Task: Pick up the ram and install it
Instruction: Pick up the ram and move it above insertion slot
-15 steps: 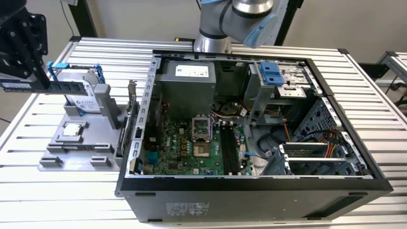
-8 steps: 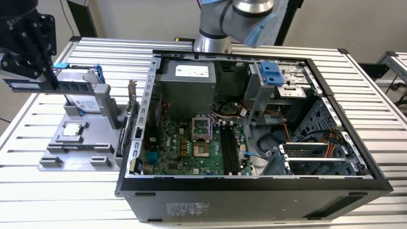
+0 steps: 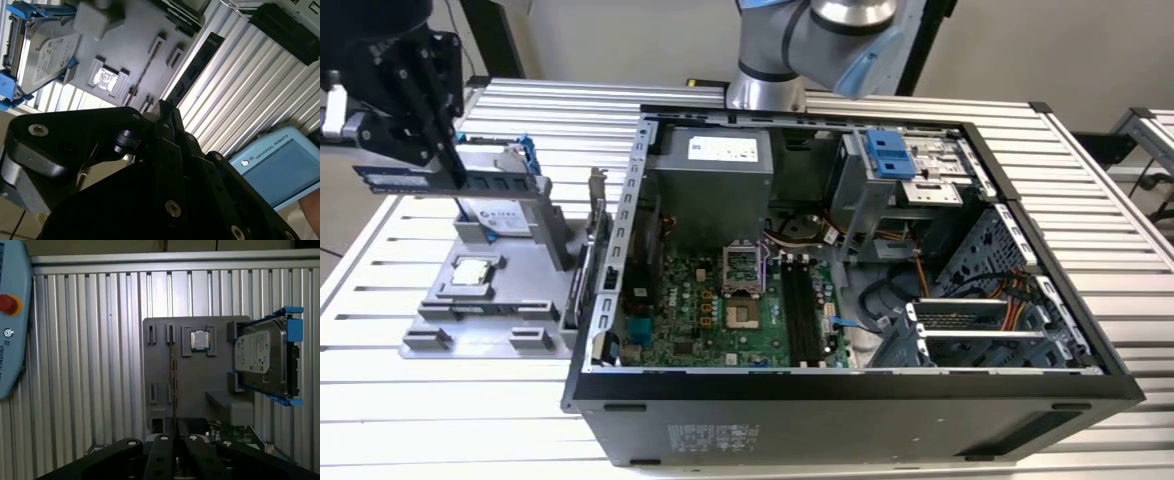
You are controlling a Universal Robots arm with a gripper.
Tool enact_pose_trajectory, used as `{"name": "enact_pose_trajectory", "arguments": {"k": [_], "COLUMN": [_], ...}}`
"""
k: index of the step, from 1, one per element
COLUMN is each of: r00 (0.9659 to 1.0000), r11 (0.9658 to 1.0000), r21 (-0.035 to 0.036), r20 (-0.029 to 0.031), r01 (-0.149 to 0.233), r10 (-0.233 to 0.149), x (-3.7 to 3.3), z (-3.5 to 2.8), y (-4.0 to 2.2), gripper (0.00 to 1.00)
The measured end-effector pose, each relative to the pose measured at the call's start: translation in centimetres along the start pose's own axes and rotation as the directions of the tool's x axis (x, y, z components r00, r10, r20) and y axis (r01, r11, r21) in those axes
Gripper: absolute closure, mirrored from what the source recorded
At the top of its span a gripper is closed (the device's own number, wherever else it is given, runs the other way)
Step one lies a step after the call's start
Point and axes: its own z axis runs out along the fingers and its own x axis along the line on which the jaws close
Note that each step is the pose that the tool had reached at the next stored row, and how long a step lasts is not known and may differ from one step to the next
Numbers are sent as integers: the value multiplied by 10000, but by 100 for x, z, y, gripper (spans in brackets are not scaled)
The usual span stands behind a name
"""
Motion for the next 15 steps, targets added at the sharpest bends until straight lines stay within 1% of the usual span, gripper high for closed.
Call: {"name": "enact_pose_trajectory", "arguments": {"k": [15], "r00": [10000], "r11": [10000], "r21": [-4], "r20": [0], "r01": [5], "r10": [-5], "x": [-16], "z": [-10], "y": [-347], "gripper": [100]}}
